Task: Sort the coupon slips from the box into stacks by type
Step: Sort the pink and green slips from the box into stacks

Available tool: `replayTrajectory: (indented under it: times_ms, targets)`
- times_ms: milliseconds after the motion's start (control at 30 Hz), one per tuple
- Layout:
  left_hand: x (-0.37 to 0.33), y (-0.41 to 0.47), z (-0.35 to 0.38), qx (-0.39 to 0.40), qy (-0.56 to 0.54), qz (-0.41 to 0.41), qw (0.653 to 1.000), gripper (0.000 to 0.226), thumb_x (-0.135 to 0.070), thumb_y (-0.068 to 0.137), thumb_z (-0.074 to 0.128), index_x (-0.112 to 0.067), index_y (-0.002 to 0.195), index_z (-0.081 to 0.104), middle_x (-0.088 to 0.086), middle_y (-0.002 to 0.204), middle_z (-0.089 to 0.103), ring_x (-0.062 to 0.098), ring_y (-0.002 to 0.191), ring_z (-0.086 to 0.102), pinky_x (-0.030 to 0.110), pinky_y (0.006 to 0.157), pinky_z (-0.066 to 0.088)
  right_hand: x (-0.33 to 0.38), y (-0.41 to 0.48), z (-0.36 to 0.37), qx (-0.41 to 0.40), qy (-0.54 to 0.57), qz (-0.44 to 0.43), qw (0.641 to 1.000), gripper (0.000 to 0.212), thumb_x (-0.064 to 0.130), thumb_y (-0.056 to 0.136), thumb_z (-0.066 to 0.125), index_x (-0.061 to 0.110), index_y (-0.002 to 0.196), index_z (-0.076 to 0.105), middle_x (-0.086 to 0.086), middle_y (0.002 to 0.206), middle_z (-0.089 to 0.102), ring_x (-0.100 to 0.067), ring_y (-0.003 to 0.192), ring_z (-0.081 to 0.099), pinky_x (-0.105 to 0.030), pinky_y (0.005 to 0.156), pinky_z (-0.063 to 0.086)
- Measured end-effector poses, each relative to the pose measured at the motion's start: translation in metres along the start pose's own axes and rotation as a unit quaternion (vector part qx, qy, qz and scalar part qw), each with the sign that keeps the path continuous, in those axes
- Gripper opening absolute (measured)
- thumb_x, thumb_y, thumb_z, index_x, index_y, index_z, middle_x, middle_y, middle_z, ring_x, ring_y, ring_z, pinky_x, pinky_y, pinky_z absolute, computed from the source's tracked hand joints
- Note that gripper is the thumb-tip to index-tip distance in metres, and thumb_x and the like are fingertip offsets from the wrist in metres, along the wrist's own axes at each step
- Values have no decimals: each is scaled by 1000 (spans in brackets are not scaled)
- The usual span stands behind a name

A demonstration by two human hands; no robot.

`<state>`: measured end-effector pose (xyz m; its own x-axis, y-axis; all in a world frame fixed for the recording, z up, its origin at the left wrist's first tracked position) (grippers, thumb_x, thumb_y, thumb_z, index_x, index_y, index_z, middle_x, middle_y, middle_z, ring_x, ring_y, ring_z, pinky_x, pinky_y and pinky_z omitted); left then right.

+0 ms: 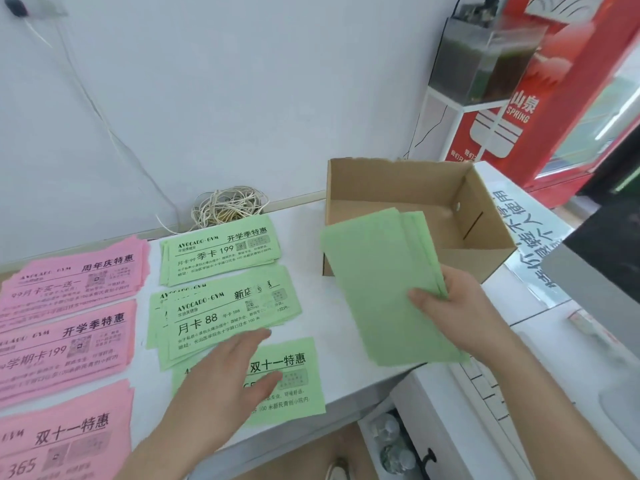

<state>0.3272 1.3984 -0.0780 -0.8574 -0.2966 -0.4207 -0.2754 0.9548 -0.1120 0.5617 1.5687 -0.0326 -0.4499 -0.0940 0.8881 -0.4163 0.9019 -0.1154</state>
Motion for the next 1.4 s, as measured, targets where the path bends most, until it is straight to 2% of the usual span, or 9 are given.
replayTrajectory:
  times_ms: [133,200,300,433,667,833,967,1167,1400]
  targets:
    - [-61,34,1,38,-461,-38,886,52,-22,78,75,-37,121,52,-18,112,66,-2,103,62,17,84,48,-3,-15,27,122,275,47,953,28,3,81,69,6,109,67,-12,108,72,-32,99,69,-42,82,57]
    - [-90,41,-3,32,-512,-5,858,22,-10,82,71,-27,97,68,-17,85,73,2,79,68,10,67,48,-7,-14,30,120,277,42,952,30,4,80,71,6,110,68,-14,110,71,-32,101,69,-44,86,56]
    - [-126,38,-36,-164,-207,194,945,23,-6,85,57,-21,86,75,-19,72,68,-3,61,58,5,54,41,-34,-10,-10,-64,188,58,978,31,11,79,75,15,109,68,-11,108,71,-26,102,67,-45,90,54]
    - [-160,41,19,-194,167,370,893,37,-3,73,52,-14,103,71,-1,99,71,18,81,64,24,48,45,-91,-25,-32,-78,311,222,921,43,48,98,43,16,110,69,-16,95,71,-28,80,61,-36,68,50]
    - [-155,62,121,-18,300,287,910,50,-4,45,75,-7,94,72,4,75,60,19,61,53,25,37,31,-105,4,-36,-17,60,193,979,47,14,83,72,16,128,57,-1,102,71,-19,91,70,-39,86,57]
    - [-160,76,114,-7,237,194,952,70,-1,22,85,-2,92,71,8,70,58,21,51,54,24,31,35,-104,-8,-49,-92,-95,197,971,56,55,90,51,26,138,45,-1,120,63,-20,112,58,-42,98,46]
    - [-160,75,115,-18,206,180,962,70,-4,36,80,-2,105,69,7,75,59,20,54,55,25,30,36,-104,-34,-28,-27,48,258,965,62,73,81,42,30,124,52,-3,99,72,-20,84,72,-40,80,58]
    - [-160,66,126,131,131,191,964,87,-22,79,60,-19,149,8,5,129,32,23,116,38,34,79,45,-97,-17,-20,-42,90,181,978,42,3,90,60,33,118,55,8,92,74,-4,78,71,-18,64,55]
    - [-141,100,109,155,-233,4,960,51,-57,90,48,-29,132,46,-9,118,58,10,108,55,32,93,43,-90,-19,-5,113,171,125,971,57,-6,90,58,37,127,55,5,111,71,-17,103,68,-35,84,57]
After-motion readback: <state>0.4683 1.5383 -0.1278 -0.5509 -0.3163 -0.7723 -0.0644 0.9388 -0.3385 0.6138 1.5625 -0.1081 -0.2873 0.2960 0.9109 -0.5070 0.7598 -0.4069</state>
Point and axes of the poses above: each hand's wrist, its own y-axis towards the middle knuckle, its own z-axis out of the palm, x = y × z, the point moved 8 cm from there along y, towards the middle knuckle
